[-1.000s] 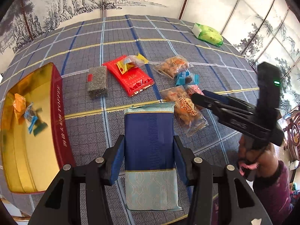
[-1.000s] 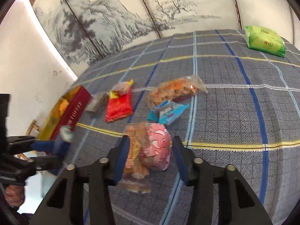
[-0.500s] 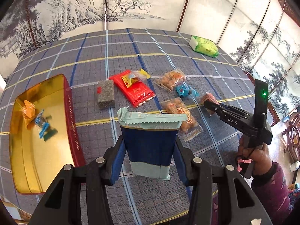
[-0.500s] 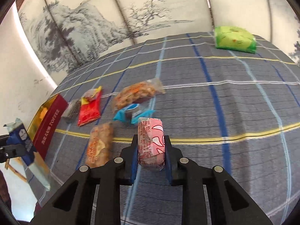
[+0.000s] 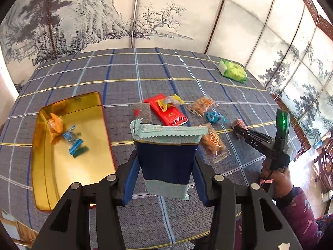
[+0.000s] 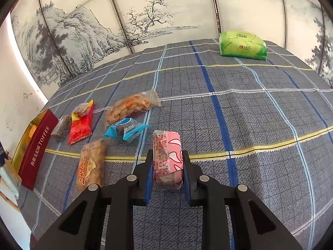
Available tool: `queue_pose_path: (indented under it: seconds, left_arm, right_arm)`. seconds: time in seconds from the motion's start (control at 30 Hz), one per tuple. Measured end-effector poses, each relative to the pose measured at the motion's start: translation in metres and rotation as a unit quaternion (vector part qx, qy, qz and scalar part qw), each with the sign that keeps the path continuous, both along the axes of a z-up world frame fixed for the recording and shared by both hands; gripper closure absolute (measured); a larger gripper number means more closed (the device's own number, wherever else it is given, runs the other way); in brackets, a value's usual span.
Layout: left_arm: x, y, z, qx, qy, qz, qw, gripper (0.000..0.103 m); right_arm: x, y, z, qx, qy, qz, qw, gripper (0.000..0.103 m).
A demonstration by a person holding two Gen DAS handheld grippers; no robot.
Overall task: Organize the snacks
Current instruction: 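Carry the blue-and-mint packet into the tin and release it with the left gripper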
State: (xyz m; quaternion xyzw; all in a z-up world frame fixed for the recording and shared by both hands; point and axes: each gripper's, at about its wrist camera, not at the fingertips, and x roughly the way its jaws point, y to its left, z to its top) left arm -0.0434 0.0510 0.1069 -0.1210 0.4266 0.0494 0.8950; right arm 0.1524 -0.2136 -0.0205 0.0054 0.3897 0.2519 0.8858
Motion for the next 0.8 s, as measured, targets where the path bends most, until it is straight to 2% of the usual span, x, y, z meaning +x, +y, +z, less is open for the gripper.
queue_pose_path:
  seconds: [0.43,0.8]
  left_arm:
    - [-0.043,0.047,0.021,0.032,-0.026,0.078,0.9961,0.059]
    - [-0.055,0.081,0.010,0.059,-0.017,0.125,0.9903,0.059]
  right_arm:
    - [-0.002,0.004,0.000,-0.009,-0.004,0.000,1.000,0.078]
    - [-0.001,0.007,-0.001,-0.018,-0.004,-0.002,1.000,0.078]
